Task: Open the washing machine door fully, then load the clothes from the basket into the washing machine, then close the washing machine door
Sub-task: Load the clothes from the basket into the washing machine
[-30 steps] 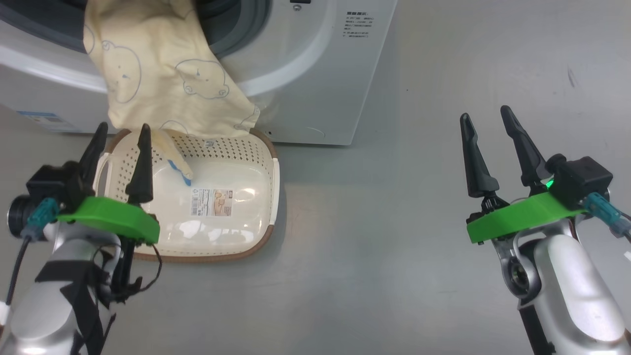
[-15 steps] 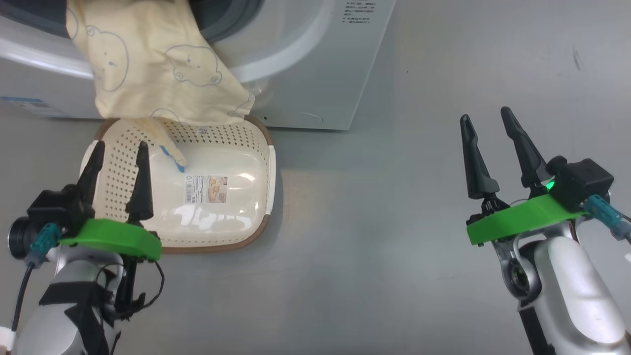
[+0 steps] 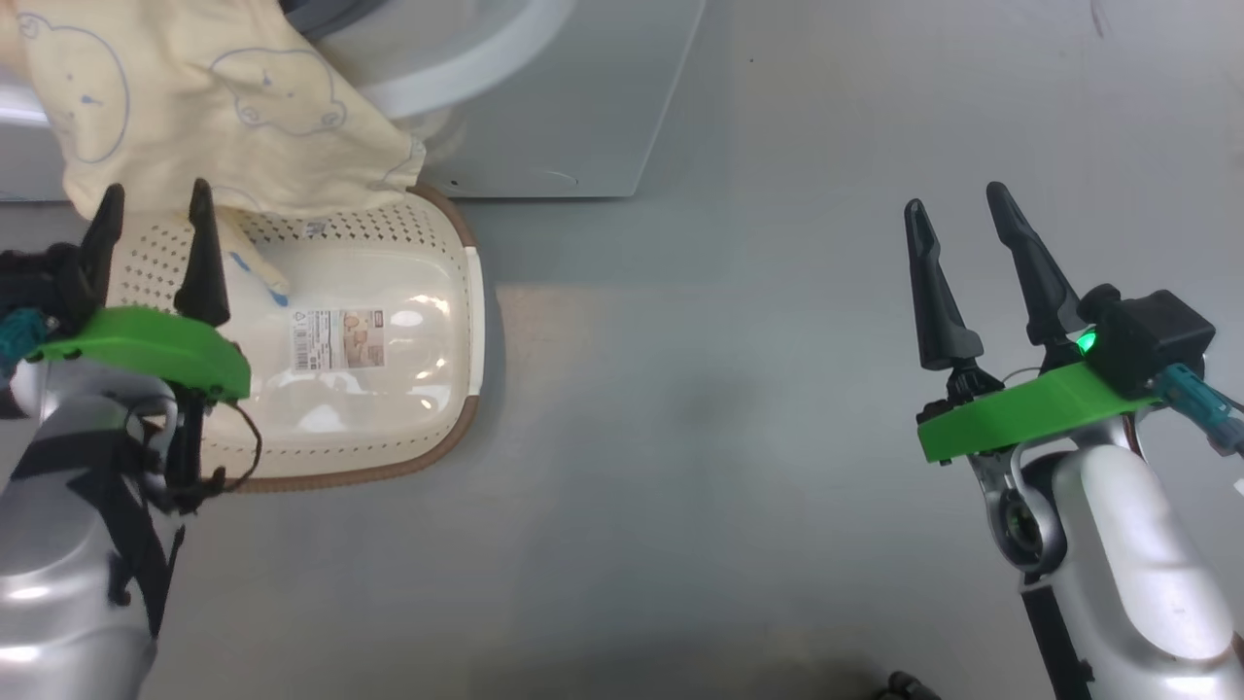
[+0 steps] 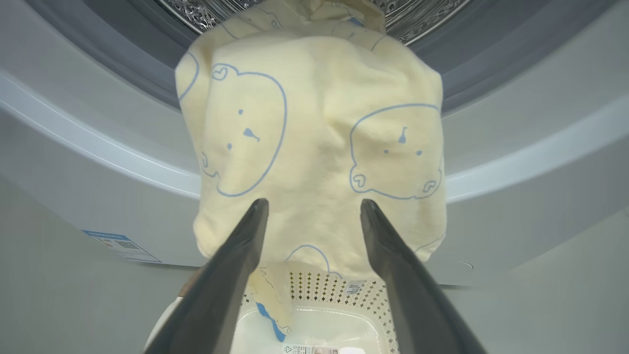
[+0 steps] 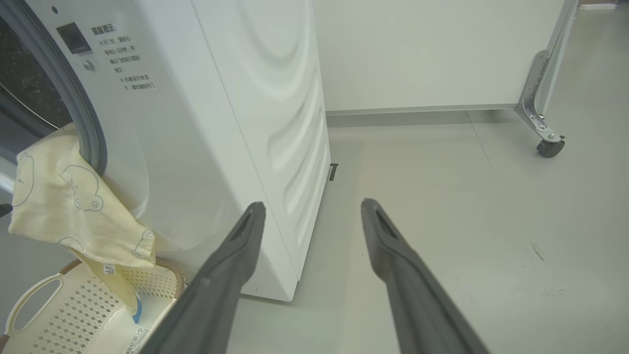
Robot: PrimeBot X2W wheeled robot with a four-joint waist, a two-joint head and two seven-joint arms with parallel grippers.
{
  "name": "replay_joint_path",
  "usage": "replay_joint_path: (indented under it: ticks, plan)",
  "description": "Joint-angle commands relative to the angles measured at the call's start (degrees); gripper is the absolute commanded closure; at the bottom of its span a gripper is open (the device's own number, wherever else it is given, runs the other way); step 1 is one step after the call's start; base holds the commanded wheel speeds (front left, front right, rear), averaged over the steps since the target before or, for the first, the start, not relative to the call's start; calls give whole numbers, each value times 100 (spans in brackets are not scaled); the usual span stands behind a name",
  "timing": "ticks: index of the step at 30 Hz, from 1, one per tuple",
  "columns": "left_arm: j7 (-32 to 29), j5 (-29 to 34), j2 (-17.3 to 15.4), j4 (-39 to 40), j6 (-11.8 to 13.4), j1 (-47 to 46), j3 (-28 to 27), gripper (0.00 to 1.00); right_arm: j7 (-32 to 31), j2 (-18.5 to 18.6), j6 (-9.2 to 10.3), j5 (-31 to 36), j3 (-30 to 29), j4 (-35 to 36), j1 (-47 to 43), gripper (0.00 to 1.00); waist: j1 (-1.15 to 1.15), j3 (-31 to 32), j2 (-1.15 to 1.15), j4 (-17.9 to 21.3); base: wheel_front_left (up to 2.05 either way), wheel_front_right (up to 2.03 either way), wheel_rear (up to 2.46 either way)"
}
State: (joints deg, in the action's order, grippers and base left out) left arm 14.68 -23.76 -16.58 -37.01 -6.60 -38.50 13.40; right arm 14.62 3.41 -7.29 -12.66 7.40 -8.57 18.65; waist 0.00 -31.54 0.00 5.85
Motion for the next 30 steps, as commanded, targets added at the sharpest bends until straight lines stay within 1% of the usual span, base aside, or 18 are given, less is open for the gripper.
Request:
replay_joint_path:
  ticks: [1, 7, 10, 15, 23, 30]
  plan:
    - [31, 5, -282, -2, -14, -220, -181, 0, 38, -10, -20, 25, 101, 200, 69, 0, 0, -109, 0, 105, 0, 0, 0]
    - [-40, -246, -300, -935, -63, -992, -175, 0, 38, -28, -20, 49, 172, 206, 136, 0, 0, -289, 0, 265, 0, 0, 0]
    - [-42, -309, -327, -1491, -80, -1424, -49, 0, 38, -39, -20, 34, 223, 189, 176, 0, 0, -360, 0, 352, 0, 0, 0]
    - [-49, -341, -359, -2093, -86, -1801, 97, 0, 38, -46, -20, 14, 272, 187, 193, 0, 0, -437, 0, 431, 0, 0, 0]
    - [-125, -571, -327, -2767, -88, -2297, 227, 0, 38, -51, -20, -38, 370, 176, 247, 0, 0, -532, 0, 517, 0, 0, 0]
    - [-145, -777, -324, -3043, -88, -2711, 330, 0, 38, -52, -20, -97, 449, 167, 293, 0, 0, -612, 0, 589, 0, 0, 0]
